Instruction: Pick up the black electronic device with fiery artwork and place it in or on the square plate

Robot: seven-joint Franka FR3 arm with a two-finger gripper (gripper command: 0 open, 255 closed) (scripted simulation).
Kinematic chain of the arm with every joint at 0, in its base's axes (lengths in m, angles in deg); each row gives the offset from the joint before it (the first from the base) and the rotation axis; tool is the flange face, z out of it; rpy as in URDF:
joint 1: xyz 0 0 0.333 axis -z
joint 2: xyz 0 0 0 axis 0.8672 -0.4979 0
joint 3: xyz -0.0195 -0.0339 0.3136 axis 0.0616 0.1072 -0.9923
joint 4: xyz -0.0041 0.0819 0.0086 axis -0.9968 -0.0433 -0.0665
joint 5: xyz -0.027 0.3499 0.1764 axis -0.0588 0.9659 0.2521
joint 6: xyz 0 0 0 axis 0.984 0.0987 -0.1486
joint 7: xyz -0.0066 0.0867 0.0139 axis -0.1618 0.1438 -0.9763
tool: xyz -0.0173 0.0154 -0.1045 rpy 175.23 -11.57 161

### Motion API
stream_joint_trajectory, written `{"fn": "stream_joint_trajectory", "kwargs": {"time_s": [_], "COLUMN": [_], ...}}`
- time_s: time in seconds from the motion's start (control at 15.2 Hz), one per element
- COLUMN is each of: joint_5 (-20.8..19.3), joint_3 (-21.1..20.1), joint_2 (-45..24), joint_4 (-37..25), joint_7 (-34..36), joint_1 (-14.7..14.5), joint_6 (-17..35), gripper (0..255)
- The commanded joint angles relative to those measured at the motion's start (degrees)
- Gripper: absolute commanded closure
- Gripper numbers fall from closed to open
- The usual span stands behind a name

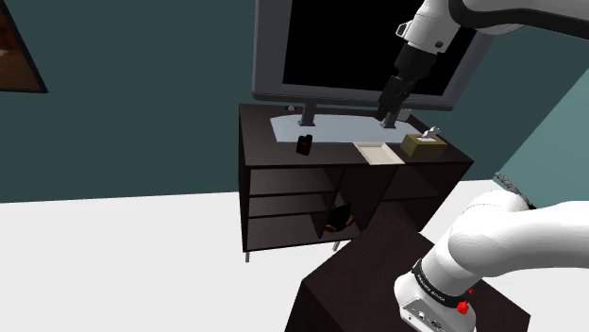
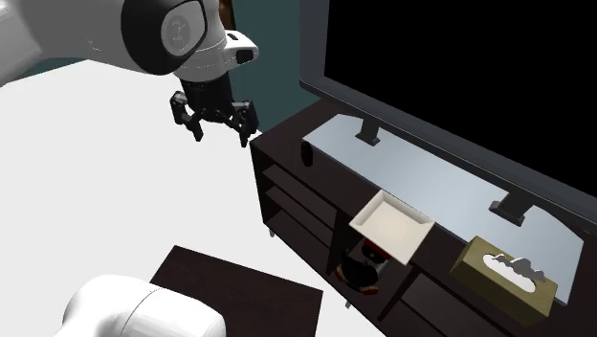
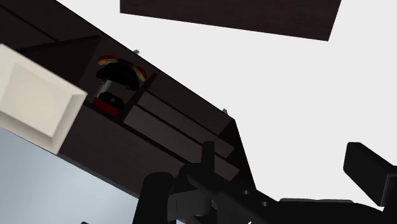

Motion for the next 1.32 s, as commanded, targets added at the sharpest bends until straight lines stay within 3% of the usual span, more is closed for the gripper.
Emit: {"fn": "stream_joint_trajectory", "kwargs": {"time_s": [0.0,0.59,1.25], "joint_5": [0.0,-2.5,-2.5], "joint_3": [0.0,4.2,6.8], "joint_2": [0.0,-19.6,-43.1], "joint_4": [0.0,-5.7,-19.1], "joint_7": [0.0,-9.6,-19.3], "joint_1": [0.0,-1.0,-1.7], "joint_6": [0.0,9.9,15.7], "gripper": [0,0,0]}}
